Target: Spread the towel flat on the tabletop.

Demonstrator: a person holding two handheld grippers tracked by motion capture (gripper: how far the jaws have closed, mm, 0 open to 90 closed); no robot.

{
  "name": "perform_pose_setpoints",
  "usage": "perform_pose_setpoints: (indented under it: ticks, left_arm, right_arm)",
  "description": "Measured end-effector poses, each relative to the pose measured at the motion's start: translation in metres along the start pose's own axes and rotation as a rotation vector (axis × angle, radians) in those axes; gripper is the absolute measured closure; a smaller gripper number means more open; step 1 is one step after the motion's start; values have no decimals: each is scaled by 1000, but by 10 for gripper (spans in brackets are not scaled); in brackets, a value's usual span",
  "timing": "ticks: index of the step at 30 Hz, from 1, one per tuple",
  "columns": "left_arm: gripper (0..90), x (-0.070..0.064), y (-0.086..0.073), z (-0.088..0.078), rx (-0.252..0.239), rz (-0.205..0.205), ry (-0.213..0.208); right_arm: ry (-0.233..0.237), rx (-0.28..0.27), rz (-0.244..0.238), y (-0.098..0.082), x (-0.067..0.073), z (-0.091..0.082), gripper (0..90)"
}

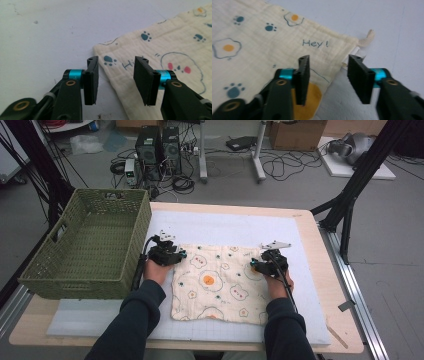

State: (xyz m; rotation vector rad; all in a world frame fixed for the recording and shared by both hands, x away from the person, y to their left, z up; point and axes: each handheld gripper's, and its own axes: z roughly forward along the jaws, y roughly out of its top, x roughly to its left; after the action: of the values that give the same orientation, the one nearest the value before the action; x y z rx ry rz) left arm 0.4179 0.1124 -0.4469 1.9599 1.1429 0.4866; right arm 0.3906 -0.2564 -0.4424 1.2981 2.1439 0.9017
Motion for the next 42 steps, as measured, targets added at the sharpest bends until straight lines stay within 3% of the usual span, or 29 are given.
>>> perform_pose_setpoints:
  ticks: [2, 4, 5, 7, 8, 12, 14, 16, 19, 24, 26, 29, 34, 36, 38, 42]
  left_arm:
    - [736, -1, -1, 3, 9, 30, -1]
    - [871, -1, -1, 4, 3, 17, 6]
    - [874, -1, -1, 4, -4, 10, 24]
    - [875, 1, -1, 4, -13, 4, 61]
    - [875, 2, 0, 3, -23, -2, 66]
    - [862, 0, 0, 3, -55, 14, 75]
    - [785, 1, 0, 3, -69, 3, 74]
    - [636, 4, 0, 0, -71, -27, 63]
    - [534, 7, 1, -5, -73, -50, 38]
    - [522, 3, 4, -18, -124, -37, -13]
    - [504, 0, 6, -24, -157, -35, -54]
    - [435, -3, 6, -34, -198, -54, -109]
    - [341, -7, 3, -51, -244, -42, -175]
    - [305, -9, 3, -56, -238, -57, -191]
    - [278, -11, 1, -63, -262, -55, -192]
    - [185, -16, -7, -70, -274, -27, -202]
  right_arm:
    - [16, 3, 22, 0, -1, 5, 678]
    - [41, -5, 29, 1, -3, 8, 831]
    - [51, -4, 20, 2, -3, 9, 870]
    - [-1, 12, -24, 7, -1, 11, 880]
    - [-40, 14, -37, 8, 0, 11, 882]
    - [-96, -6, -38, 11, -1, 15, 882]
    - [-122, -5, -54, 12, 0, 17, 877]
    - [-124, -13, -39, 12, -1, 17, 811]
    - [-107, -28, -1, 12, -4, 12, 688]
    - [-59, -85, -1, 13, -6, -7, 583]
    - [-34, -101, -4, 10, -6, -15, 542]
    - [6, -125, -10, 5, -8, -28, 483]
    - [72, -148, -46, -7, -11, -47, 401]
    - [81, -150, -63, -12, -10, -54, 352]
    - [77, -152, -72, -18, -10, -60, 301]
    - [77, -160, -75, -30, -10, -71, 182]
